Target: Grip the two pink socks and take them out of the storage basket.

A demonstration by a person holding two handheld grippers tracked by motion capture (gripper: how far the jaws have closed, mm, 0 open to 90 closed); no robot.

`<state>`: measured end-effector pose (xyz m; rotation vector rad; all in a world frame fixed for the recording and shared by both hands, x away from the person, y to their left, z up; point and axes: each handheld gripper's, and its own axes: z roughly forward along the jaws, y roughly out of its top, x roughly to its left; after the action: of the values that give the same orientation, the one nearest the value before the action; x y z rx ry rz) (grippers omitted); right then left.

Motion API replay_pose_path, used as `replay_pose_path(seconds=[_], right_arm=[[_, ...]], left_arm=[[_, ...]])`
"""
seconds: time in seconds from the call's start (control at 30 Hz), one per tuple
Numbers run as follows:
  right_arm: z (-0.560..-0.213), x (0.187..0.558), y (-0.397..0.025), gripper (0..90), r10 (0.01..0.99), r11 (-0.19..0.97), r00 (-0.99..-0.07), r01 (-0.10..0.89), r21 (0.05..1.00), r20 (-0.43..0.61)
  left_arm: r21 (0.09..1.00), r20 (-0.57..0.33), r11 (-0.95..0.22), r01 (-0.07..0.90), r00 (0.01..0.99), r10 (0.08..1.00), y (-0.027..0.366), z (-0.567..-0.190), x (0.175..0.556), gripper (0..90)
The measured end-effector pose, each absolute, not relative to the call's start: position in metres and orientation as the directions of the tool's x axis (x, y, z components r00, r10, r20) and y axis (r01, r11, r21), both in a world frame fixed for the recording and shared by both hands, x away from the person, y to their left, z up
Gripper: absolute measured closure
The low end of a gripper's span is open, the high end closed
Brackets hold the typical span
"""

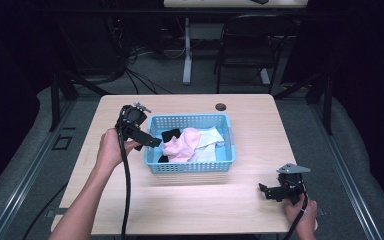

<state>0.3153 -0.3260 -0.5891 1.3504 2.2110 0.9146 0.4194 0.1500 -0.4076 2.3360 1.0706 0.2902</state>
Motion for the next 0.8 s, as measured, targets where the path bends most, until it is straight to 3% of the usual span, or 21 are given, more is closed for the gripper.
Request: replay_pose_path(seconds=[0.63, 0.8], right_arm=[[-0.589, 0.315, -0.326, 0.0, 0.89, 0.323, -0.456, 0.632, 0.704, 0.002], [-0.589, 0.315, -0.326, 0.0, 0.89, 0.323, -0.457, 0.632, 0.704, 0.002]], left_arm=[[0.442, -0.037, -0.637, 0.632, 0.722, 0.691, 0.088, -0.44, 0.461, 0.5], [0.432, -0.037, -0.645, 0.63, 0.727, 0.685, 0.074, -0.449, 0.471, 9.1]])
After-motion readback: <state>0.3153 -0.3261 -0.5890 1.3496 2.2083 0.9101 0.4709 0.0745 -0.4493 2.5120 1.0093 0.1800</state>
